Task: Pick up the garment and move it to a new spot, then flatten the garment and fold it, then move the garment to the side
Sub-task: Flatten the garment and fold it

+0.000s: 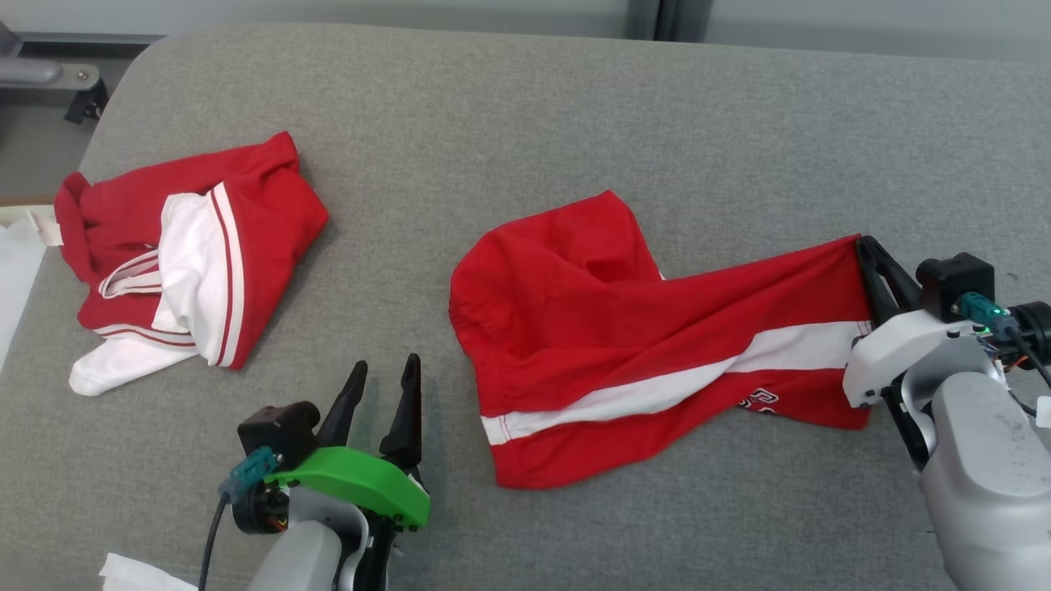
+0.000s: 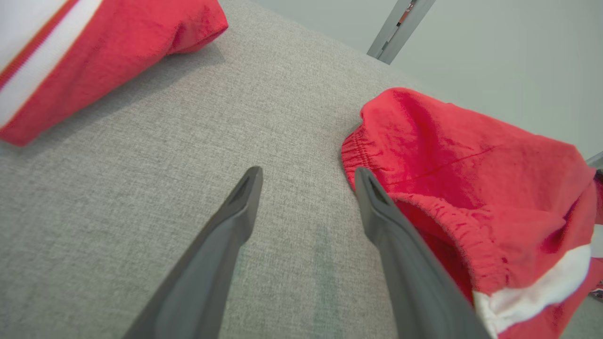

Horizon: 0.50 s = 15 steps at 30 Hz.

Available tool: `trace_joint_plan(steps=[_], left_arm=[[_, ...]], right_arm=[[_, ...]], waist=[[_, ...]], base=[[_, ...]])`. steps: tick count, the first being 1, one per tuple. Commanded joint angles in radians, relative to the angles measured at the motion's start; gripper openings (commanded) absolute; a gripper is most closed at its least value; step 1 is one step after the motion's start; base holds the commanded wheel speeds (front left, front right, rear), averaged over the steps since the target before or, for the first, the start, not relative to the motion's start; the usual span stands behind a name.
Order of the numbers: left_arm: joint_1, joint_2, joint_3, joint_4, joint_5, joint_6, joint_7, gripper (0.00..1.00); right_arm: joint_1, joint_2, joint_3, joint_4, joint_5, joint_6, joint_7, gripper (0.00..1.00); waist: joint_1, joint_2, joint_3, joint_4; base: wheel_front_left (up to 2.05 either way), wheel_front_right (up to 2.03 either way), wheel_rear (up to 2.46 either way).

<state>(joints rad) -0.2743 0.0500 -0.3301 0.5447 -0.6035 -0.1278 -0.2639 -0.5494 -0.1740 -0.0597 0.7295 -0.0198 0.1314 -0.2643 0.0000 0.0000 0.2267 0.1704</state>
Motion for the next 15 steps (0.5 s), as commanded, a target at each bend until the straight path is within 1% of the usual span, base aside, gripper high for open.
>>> trace_joint_plan(steps=[1,4,10,15], left_arm=[[0.003,0.004,0.007,-0.008,0.015,-0.005,-0.001,1.00],[0.030,0.008,0.027,-0.023,0.041,-0.005,-0.001,1.00],[0.093,0.010,0.085,-0.056,0.134,-0.005,-0.001,1.00],[0.161,0.007,0.124,-0.079,0.189,-0.005,-0.001,1.00]], right_arm=[[0.015,0.010,0.000,-0.012,-0.007,-0.001,0.000,1.00],[0.067,0.021,-0.016,-0.084,-0.002,-0.001,0.000,1.00],[0.217,0.058,-0.007,-0.236,0.023,-0.001,0.000,1.00],[0.344,0.082,0.001,-0.288,0.048,-0.001,0.000,1.00]], waist=[[0.0000,0.0000,-0.022,-0.016],[0.0000,0.0000,-0.051,-0.032],[0.0000,0.0000,-0.120,-0.060],[0.0000,0.0000,-0.181,-0.079]], base=[[0.00,0.00,0.00],[0.00,0.00,0.00],[0.00,0.00,0.00],[0.00,0.00,0.00]])
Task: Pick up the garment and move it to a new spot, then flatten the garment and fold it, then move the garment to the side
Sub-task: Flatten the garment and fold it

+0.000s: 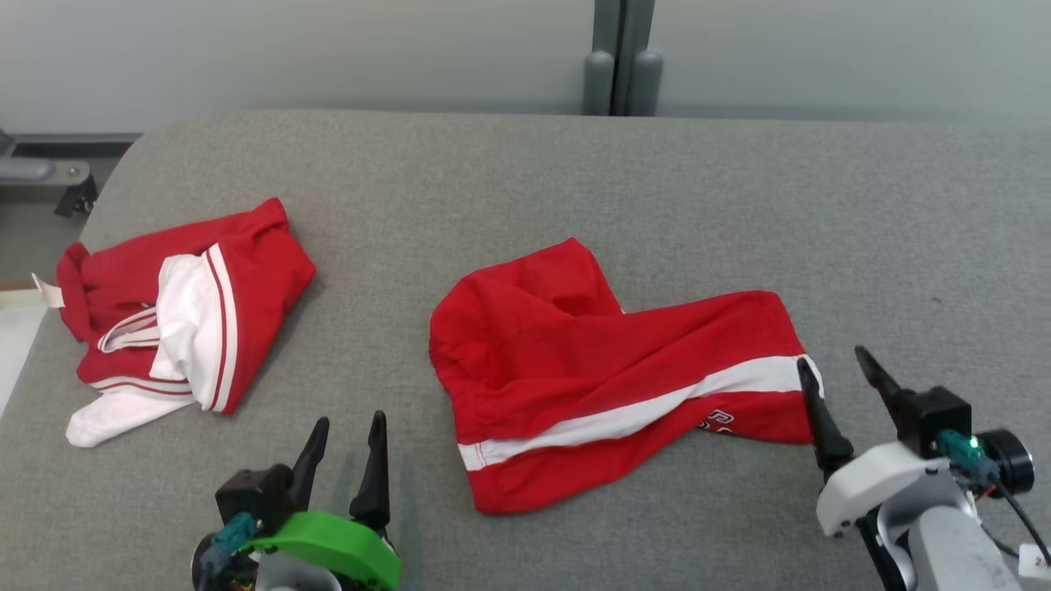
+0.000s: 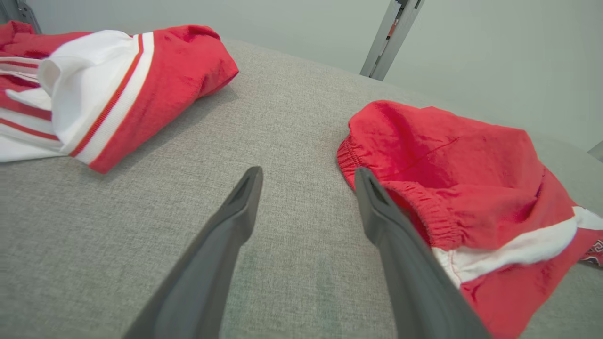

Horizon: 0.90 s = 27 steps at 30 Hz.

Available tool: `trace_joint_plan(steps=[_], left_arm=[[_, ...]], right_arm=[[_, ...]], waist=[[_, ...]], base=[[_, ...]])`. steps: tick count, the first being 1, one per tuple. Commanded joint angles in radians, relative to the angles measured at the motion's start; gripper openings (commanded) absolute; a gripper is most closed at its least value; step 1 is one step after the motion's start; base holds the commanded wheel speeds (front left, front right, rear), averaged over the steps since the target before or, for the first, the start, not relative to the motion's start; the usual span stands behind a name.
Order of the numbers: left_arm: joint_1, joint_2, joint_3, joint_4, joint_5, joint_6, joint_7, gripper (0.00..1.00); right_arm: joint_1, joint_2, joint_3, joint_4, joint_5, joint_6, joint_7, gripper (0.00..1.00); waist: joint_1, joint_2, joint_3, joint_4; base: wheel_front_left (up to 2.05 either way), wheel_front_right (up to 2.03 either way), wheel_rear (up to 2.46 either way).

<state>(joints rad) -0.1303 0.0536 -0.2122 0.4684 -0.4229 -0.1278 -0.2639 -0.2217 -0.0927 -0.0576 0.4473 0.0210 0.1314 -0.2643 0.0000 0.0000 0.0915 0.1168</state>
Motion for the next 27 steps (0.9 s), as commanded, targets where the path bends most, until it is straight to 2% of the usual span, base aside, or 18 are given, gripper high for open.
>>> trace_joint_plan(steps=[1,9,15,23,27], left_arm=[[0.029,0.004,0.010,-0.007,0.019,-0.005,-0.001,1.00],[0.115,-0.001,0.044,-0.053,0.070,-0.005,-0.001,1.00],[0.139,-0.001,0.021,-0.070,0.064,-0.004,-0.001,1.00],[0.136,-0.001,-0.035,-0.050,-0.001,-0.004,-0.001,1.00],[0.128,-0.001,-0.095,-0.015,-0.078,-0.004,-0.001,1.00]], right_arm=[[0.033,0.004,-0.002,-0.010,0.009,-0.001,0.000,1.00],[0.148,0.030,-0.014,-0.045,0.025,-0.001,0.000,1.00],[0.183,0.038,-0.018,-0.052,0.033,-0.001,0.000,1.00],[0.188,0.040,-0.013,-0.053,0.032,-0.001,0.000,1.00],[0.183,0.040,-0.007,-0.055,0.022,-0.001,0.000,1.00]], waist=[[0.0000,0.0000,-0.055,-0.029],[0.0000,0.0000,-0.098,-0.078],[0.0000,0.0000,-0.103,-0.109],[0.0000,0.0000,-0.096,-0.129],[0.0000,0.0000,-0.090,-0.128]], base=[[0.00,0.00,0.00],[0.00,0.00,0.00],[0.00,0.00,0.00],[0.00,0.00,0.00],[0.00,0.00,0.00]])
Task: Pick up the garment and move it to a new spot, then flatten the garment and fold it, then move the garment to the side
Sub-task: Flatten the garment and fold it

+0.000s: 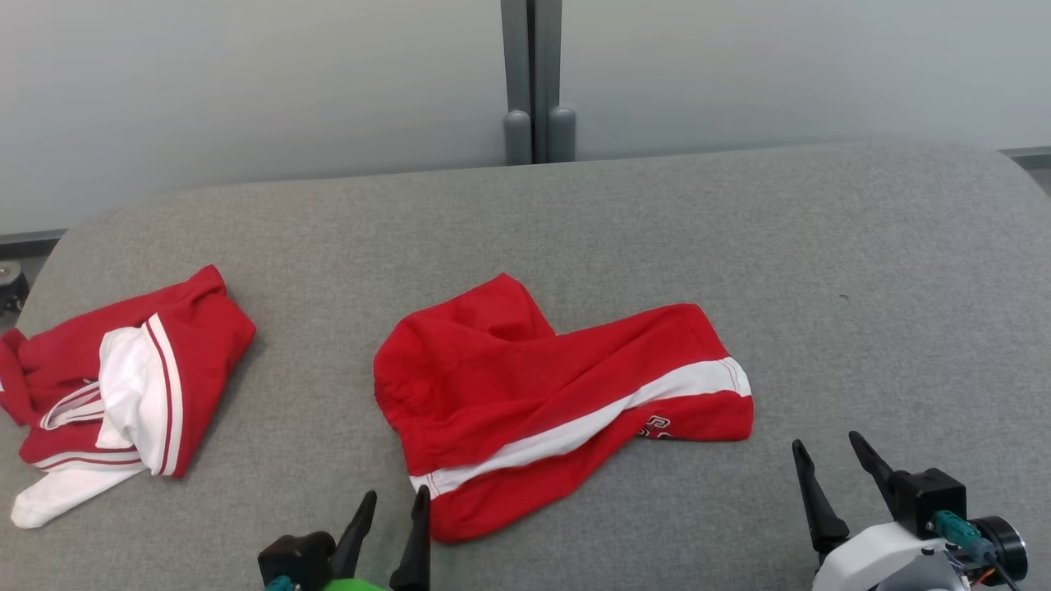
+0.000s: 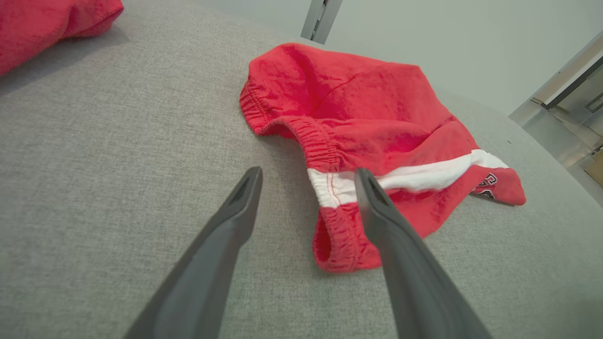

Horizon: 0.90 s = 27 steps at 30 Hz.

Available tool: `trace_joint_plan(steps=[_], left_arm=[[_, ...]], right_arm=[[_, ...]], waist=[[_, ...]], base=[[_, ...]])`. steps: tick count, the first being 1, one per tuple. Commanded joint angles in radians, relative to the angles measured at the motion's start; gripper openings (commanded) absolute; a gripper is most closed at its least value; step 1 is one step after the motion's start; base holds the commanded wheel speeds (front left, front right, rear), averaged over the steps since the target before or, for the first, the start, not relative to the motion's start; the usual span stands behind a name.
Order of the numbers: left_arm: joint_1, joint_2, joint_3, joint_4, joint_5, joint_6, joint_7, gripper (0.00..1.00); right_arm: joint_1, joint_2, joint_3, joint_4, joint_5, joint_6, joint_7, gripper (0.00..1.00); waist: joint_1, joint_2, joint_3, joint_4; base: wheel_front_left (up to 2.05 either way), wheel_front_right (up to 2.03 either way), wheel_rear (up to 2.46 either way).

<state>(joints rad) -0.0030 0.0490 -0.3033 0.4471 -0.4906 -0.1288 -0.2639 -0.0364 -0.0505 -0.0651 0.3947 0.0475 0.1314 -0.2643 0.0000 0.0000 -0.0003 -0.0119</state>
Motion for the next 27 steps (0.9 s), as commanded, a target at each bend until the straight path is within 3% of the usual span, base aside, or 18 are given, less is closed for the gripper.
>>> trace_joint_plan(steps=[1,12,13,14,15,18,27], left_arm=[[-0.004,0.004,-0.015,0.012,-0.029,-0.003,-0.001,1.00],[-0.084,0.018,-0.124,0.065,-0.192,-0.003,-0.001,0.98],[-0.090,0.021,-0.126,0.064,-0.205,-0.003,-0.001,0.89],[-0.097,0.022,-0.131,0.066,-0.222,-0.003,-0.001,0.66],[-0.103,0.025,-0.136,0.067,-0.231,-0.003,-0.001,0.35],[-0.120,0.034,-0.146,0.075,-0.254,-0.003,-0.001,0.00],[-0.164,0.057,-0.146,0.038,-0.261,-0.003,-0.001,0.00]], right_arm=[[-0.004,-0.002,0.002,-0.002,-0.004,-0.001,0.000,1.00],[-0.043,-0.002,0.030,-0.005,-0.010,-0.001,0.000,1.00],[-0.045,-0.002,0.030,-0.005,-0.012,-0.001,0.000,1.00],[-0.048,-0.002,0.030,-0.004,-0.012,-0.001,0.000,1.00],[-0.052,-0.002,0.030,-0.004,-0.012,-0.001,0.000,1.00],[-0.062,-0.002,0.028,-0.003,-0.012,-0.001,0.000,1.00],[-0.147,-0.002,0.012,0.063,0.030,-0.001,0.000,1.00]], waist=[[0.0000,0.0000,0.004,0.002],[0.0000,0.0000,0.058,0.001],[0.0000,0.0000,0.062,0.001],[0.0000,0.0000,0.068,0.001],[0.0000,0.0000,0.072,0.001],[0.0000,0.0000,0.085,0.003],[0.0000,0.0000,0.154,0.034]], base=[[0.00,0.00,0.00],[0.00,0.00,0.00],[0.00,0.00,0.00],[0.00,0.00,0.00],[0.00,0.00,0.00],[0.00,0.00,0.00],[0.00,0.00,0.00]])
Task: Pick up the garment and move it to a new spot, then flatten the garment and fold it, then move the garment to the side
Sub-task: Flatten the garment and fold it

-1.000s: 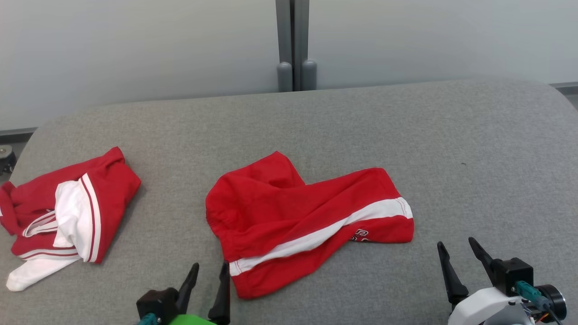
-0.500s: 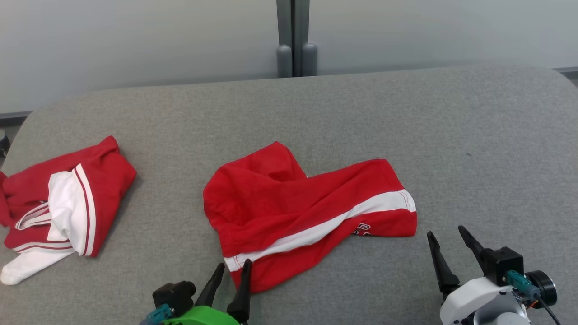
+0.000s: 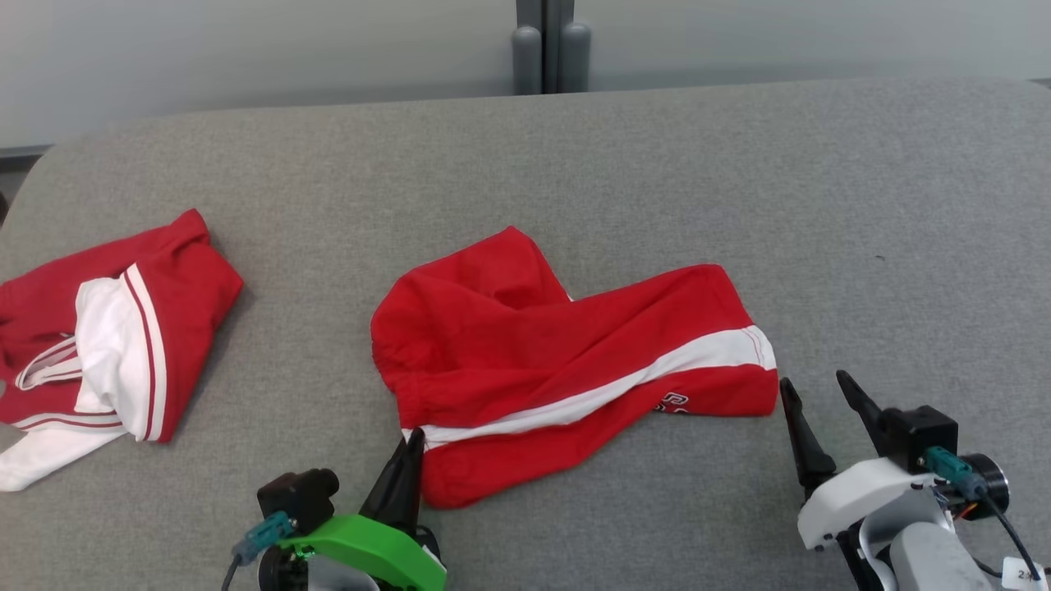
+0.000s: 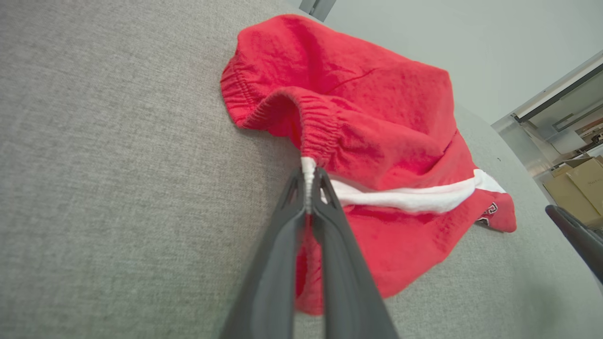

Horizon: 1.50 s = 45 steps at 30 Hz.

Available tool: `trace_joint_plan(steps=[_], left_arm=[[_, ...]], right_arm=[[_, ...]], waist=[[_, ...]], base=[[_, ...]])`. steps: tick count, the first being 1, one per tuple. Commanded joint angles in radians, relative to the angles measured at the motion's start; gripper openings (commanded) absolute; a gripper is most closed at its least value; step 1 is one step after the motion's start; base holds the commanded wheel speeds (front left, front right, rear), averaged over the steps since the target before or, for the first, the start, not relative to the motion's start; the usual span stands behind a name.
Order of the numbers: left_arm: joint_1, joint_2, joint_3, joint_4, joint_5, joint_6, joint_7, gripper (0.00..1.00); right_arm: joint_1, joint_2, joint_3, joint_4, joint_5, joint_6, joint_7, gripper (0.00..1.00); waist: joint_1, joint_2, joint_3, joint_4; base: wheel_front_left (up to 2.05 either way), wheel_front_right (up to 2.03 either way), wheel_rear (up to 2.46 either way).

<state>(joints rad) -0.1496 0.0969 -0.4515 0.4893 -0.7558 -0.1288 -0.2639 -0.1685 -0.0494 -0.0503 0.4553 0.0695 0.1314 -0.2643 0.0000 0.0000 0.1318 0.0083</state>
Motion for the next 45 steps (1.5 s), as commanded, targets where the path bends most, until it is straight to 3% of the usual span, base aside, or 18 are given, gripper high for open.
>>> trace_joint_plan(steps=[1,13,15,17,18,19,26,34,40,45], left_arm=[[-0.020,0.010,-0.001,-0.009,0.007,-0.003,-0.001,0.00],[-0.066,0.019,-0.041,-0.026,-0.001,-0.003,-0.001,0.00],[-0.070,0.025,-0.050,-0.028,-0.006,-0.003,-0.001,0.00],[-0.073,0.029,-0.057,-0.030,-0.009,-0.003,-0.001,0.00],[-0.075,0.030,-0.058,-0.030,-0.011,-0.003,-0.001,0.00],[-0.076,0.031,-0.058,-0.032,-0.010,-0.003,-0.001,0.00],[-0.049,0.035,-0.058,-0.039,0.003,-0.003,-0.001,0.00],[-0.016,0.077,-0.083,-0.142,0.056,-0.003,-0.001,0.00],[-0.056,0.177,-0.112,-0.311,0.025,-0.003,-0.001,0.00],[-0.201,0.318,-0.115,-0.481,-0.031,-0.003,0.047,0.00]], right_arm=[[-0.030,-0.003,-0.003,0.010,0.011,-0.001,0.000,1.00],[-0.173,-0.003,0.026,0.164,0.026,-0.001,0.000,1.00],[-0.188,-0.003,0.028,0.196,0.022,-0.001,0.000,0.79],[-0.198,-0.003,0.029,0.220,0.019,-0.001,0.000,0.32],[-0.200,-0.003,0.027,0.226,0.021,-0.001,0.000,0.20],[-0.201,-0.003,0.026,0.230,0.021,-0.001,0.000,0.00],[-0.162,-0.003,0.005,0.200,0.034,-0.001,0.000,0.00],[-0.087,-0.006,0.018,0.012,0.119,-0.001,0.000,0.00],[-0.079,-0.039,0.041,-0.191,0.228,-0.001,0.000,0.00],[-0.142,-0.096,0.033,-0.350,0.303,-0.001,0.000,0.00]], waist=[[0.0000,0.0000,0.029,0.018],[0.0000,0.0000,0.113,0.050],[0.0000,0.0000,0.118,0.054],[0.0000,0.0000,0.121,0.057],[0.0000,0.0000,0.122,0.058],[0.0000,0.0000,0.121,0.060],[0.0000,0.0000,0.091,0.066],[0.0000,0.0000,0.007,0.077],[0.0000,0.0000,-0.062,0.070],[0.0000,0.0000,-0.095,0.050]], base=[[0.00,0.00,0.00],[0.00,0.00,0.00],[0.00,0.00,0.00],[0.00,0.00,0.00],[0.00,0.00,0.00],[0.00,0.00,0.00],[0.00,0.00,0.00],[0.00,0.00,0.00],[0.00,0.00,0.00],[0.00,0.00,0.00]])
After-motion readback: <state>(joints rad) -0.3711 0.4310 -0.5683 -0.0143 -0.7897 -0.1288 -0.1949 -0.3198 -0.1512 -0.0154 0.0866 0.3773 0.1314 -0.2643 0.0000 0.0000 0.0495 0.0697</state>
